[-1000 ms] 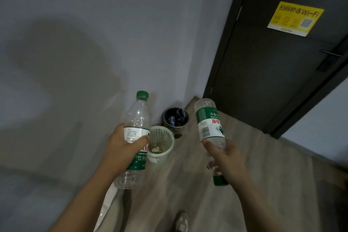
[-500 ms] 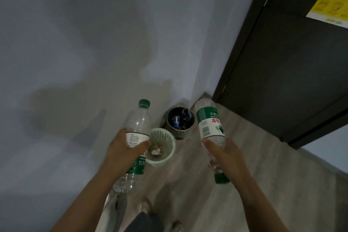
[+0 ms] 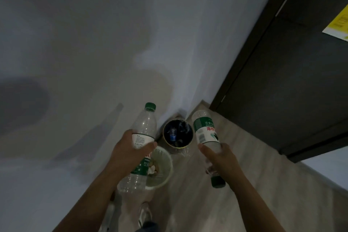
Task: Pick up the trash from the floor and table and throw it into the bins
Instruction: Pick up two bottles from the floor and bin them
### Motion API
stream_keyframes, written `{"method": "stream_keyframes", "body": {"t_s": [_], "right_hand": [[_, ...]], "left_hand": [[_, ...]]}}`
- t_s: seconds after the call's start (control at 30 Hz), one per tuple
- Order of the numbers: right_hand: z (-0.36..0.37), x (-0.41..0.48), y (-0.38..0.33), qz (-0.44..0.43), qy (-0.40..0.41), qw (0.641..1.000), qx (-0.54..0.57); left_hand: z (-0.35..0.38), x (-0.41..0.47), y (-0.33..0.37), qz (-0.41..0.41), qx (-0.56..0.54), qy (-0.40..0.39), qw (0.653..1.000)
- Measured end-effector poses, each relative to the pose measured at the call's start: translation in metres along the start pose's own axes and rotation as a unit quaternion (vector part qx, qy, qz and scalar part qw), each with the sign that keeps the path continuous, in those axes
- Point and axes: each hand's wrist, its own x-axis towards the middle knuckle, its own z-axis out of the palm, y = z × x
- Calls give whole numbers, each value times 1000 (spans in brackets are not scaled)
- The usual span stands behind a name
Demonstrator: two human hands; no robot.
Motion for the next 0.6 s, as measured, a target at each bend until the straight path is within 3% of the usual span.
{"method": "stream_keyframes", "body": {"t_s": [0.37,0.6], "right_hand": [[-4,95,-1,95,-28,995,4],[-21,198,4,127,-70,984,-105]], "left_hand": [[25,89,24,-39,4,-102,994],[69,157,48,-46,60,-70,995]]}}
